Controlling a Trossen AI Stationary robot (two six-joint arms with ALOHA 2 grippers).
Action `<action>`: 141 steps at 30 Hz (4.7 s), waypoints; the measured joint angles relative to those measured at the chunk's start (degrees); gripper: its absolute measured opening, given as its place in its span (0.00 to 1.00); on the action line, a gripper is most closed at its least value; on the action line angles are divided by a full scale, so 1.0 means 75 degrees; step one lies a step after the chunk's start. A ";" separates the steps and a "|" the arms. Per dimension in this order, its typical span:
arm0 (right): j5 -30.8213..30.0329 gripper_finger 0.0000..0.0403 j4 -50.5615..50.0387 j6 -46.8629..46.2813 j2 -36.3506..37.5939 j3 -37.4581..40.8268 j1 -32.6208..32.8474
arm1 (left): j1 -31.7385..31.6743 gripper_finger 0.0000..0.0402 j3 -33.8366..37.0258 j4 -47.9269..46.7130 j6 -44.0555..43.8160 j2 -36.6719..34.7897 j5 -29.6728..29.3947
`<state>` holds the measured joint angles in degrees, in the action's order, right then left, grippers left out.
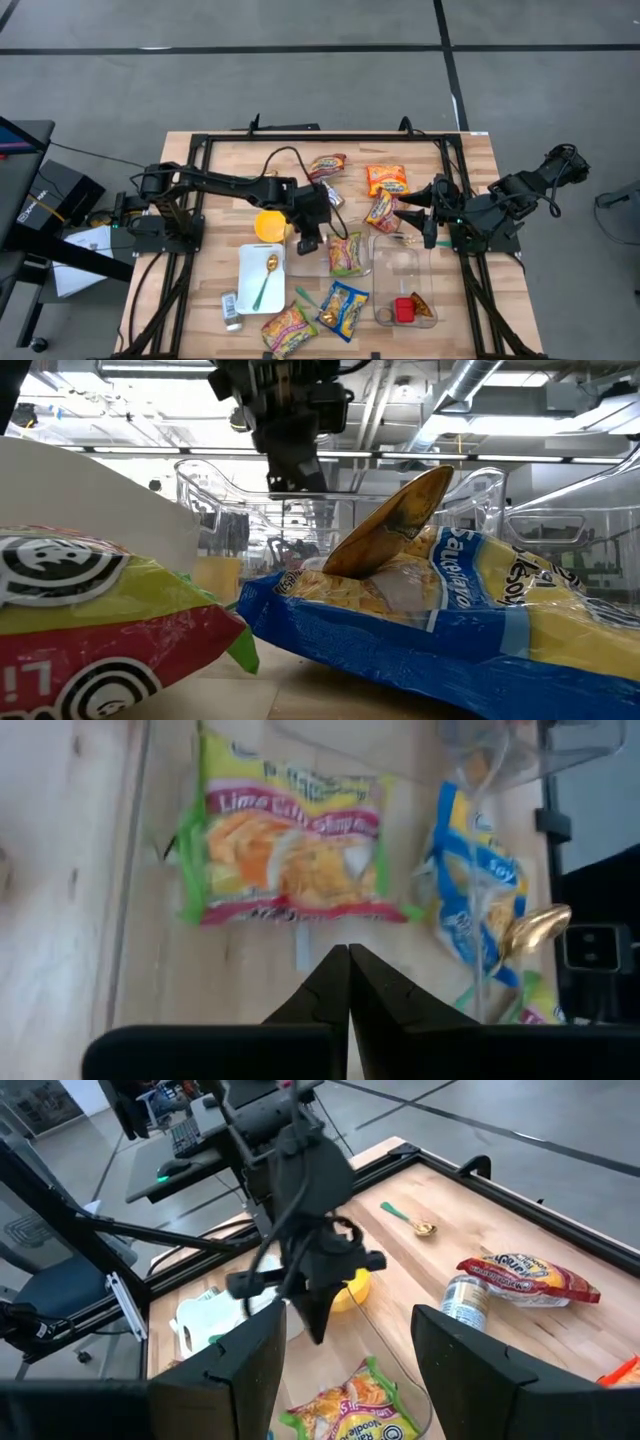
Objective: Pick & Place Food Item
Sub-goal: Adjust the bins, then put the white seasoning bottle into the right transparent bin
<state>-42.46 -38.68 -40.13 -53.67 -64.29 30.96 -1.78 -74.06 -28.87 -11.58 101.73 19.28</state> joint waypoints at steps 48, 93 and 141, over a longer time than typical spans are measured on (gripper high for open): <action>-0.0157 0.52 -0.0046 -0.0401 0.0000 0.0000 0.0000 | 0.1882 0.00 0.3628 -0.0996 -0.2416 -0.3005 -0.1136; -0.0344 0.52 -0.0043 -0.0517 0.0000 0.0003 -0.0002 | 0.1340 0.00 0.4112 0.1450 -0.3126 -0.2532 -0.1814; -0.0320 0.52 0.0009 -0.0526 -0.0003 0.0003 0.0000 | 0.1267 0.00 0.4115 0.3072 -0.2593 -0.6672 -0.3196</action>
<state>-44.86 -38.61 -44.07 -53.69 -64.27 30.96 7.73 -43.20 -5.83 -31.03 51.69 -4.69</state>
